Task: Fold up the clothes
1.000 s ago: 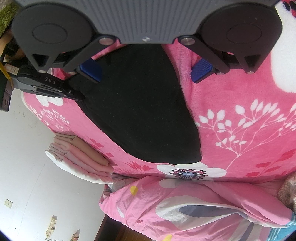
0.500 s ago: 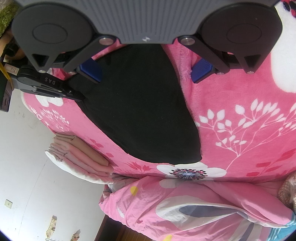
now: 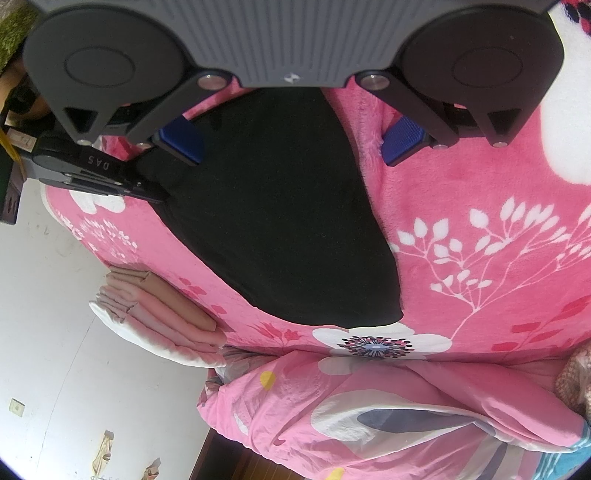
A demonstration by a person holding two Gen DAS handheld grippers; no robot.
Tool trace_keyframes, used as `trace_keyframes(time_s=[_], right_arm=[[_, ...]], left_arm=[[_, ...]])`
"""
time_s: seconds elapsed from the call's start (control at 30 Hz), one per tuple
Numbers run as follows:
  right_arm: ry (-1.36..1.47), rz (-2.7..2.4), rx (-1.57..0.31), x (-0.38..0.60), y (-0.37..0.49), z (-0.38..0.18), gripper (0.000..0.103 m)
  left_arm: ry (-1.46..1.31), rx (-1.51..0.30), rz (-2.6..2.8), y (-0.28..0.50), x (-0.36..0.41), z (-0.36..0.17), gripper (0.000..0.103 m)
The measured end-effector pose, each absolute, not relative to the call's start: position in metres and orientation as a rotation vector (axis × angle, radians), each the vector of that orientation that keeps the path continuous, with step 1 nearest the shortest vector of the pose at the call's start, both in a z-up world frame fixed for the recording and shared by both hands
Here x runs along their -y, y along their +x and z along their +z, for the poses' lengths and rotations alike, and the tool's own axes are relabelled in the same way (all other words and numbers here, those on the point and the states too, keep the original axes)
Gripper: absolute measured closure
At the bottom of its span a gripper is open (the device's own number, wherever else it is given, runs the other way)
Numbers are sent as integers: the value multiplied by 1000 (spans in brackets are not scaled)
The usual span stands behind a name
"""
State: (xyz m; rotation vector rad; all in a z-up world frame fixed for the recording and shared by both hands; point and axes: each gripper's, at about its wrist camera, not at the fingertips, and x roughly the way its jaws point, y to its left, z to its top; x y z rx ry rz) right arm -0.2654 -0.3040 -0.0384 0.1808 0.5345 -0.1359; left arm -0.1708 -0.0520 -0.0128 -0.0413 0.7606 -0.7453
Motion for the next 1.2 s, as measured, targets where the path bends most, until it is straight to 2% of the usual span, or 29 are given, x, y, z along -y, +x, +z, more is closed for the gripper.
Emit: trace_keyframes(time_s=[1.2], right_arm=[[199, -127, -528, 307, -267, -41, 103]], left_arm=[[-10, -734, -716, -165, 56, -5, 0]])
